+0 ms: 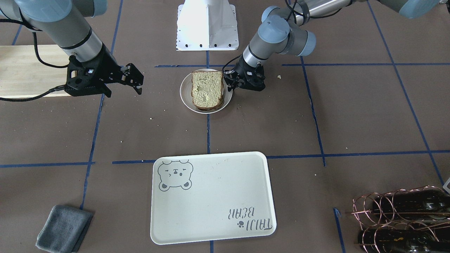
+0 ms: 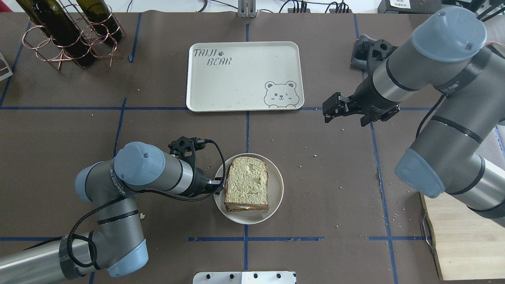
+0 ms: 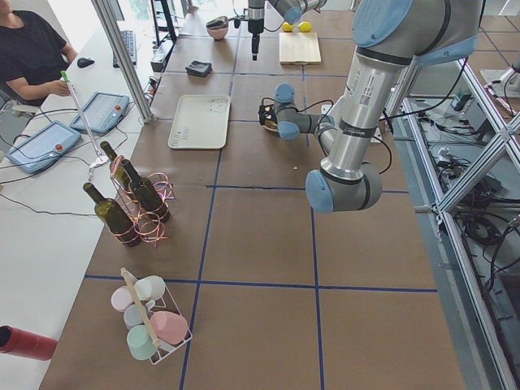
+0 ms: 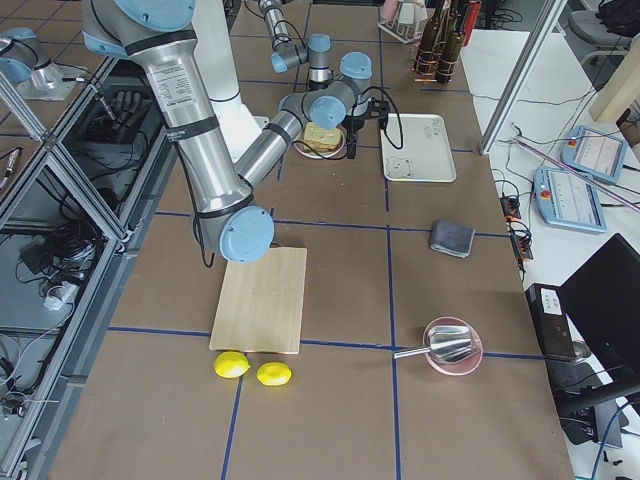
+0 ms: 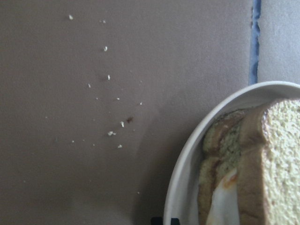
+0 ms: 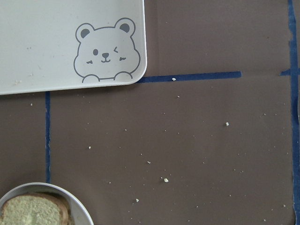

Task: Make sandwich and place on tray
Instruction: 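Raise the right gripper away while the left gripper reaches and grips the plate rim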

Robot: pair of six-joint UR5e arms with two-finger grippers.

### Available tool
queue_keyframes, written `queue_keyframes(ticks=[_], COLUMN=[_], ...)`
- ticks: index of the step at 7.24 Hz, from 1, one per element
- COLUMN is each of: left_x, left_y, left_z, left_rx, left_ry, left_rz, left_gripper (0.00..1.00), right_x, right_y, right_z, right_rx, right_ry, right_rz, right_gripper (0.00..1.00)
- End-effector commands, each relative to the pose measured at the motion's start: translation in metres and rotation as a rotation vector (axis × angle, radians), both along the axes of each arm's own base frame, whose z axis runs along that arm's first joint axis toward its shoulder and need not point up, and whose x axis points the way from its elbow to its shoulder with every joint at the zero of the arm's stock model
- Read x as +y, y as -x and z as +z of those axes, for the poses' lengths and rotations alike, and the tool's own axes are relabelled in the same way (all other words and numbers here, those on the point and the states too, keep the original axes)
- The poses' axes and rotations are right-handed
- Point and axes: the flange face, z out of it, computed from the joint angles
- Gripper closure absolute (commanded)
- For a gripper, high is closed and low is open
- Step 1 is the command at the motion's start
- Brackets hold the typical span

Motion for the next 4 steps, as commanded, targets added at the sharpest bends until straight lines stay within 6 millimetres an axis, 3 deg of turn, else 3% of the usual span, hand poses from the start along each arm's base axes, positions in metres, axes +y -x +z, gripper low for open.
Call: queue_keyframes(ticks=[1, 3, 4], left_x=[-0.002, -0.036, -0.056], left_y=[0.011, 0.045, 0.063], left_z=[-0.013, -0.029, -0.038], left_rx=[0.034, 0.079, 0.099], left_ry=[-0.009, 0.113, 0.188], left_rz=[-0.004, -0.024, -0.041], left_gripper=[1.00, 1.00, 1.00], right_x=[-0.012, -0.029, -0.050], right_y=[-0.020, -0.061, -0.091], right_z=[0.023, 0.072, 0.093], right_rx=[0.035, 0.131, 0.206], right_ry=[-0.042, -0.127, -0.145], right_rz=[-0.016, -0.102, -0.159], right_gripper=[0.00, 0.00, 0.00])
